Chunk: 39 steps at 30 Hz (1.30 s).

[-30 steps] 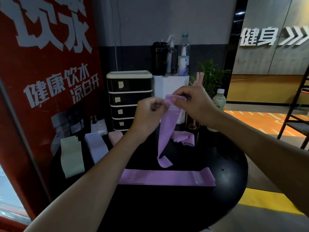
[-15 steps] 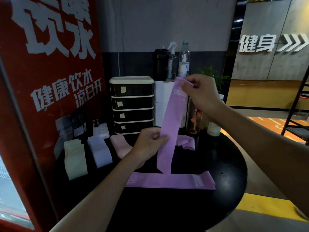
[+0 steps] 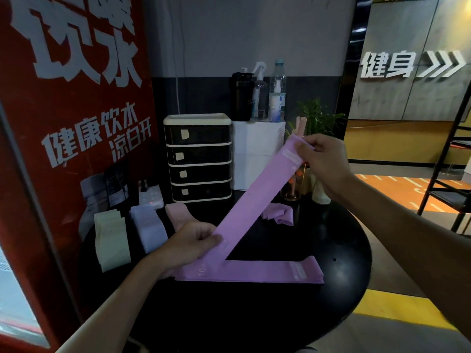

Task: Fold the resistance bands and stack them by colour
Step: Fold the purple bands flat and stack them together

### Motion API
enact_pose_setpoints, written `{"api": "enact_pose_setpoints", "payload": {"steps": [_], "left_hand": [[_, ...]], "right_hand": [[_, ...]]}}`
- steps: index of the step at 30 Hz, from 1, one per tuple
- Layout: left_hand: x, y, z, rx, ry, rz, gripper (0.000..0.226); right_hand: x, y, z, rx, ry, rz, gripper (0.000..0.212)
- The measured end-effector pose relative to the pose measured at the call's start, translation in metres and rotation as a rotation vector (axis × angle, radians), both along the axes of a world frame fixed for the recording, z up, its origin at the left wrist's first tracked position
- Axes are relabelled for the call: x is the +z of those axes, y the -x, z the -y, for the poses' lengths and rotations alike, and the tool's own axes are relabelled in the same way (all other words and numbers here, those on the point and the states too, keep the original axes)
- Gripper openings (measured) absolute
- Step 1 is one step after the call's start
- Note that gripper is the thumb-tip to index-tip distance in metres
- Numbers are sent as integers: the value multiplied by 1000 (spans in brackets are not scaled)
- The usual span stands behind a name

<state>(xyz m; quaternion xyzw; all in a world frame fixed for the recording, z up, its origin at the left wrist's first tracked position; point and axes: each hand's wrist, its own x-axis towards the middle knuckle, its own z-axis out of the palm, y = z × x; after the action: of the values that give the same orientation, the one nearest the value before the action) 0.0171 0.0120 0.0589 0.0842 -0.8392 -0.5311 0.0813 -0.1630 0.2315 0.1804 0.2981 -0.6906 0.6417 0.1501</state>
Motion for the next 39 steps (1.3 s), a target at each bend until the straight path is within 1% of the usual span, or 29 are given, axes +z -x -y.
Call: {"api": "enact_pose_setpoints", "payload": {"steps": [2,5,6,8,9,12,15,18,23,26,28,32,36,39], "left_hand": [[2,-7,9,21,-56,-17,24],[6,-17,21,35,-115,-38,34],[7,-19,24,56,-124,-51,28],[9,-23,30,142,-178,-80,10],[8,-23,32,198,-217,-87,7],[4,-26,39,319,-250,-120,19],[-6,-28,42,398,-207,-159,25],[-15,-31,36,465,-108,-196,21],[-37,-33,32,533,88,-300,21],[-48,-35,27,561,153,-329,23],[-55,-37,22,574,170,-345,24],[-67,-40,18,585,177,-374,22],[-69,-40,19,568,192,-364,25],[-71,-39,18,567,238,-346,23]], "right_hand": [[-10,2,-4,0,2,26,9],[-27,6,-13,-7,-6,39,6],[-33,6,-16,-14,-14,43,6],[-46,7,-23,-33,-30,75,13],[-53,7,-27,-30,-33,95,19],[-78,1,-39,10,-97,107,30],[-101,-11,-48,25,-174,107,27],[-127,-21,-55,-1,-234,100,23],[-163,-25,-64,-31,-318,127,18],[-176,-29,-66,-42,-343,144,20],[-182,-32,-67,-52,-345,142,22],[-190,-36,-67,-99,-377,99,16],[-191,-37,-67,-120,-395,94,16],[-192,-37,-67,-135,-416,87,15]]}}
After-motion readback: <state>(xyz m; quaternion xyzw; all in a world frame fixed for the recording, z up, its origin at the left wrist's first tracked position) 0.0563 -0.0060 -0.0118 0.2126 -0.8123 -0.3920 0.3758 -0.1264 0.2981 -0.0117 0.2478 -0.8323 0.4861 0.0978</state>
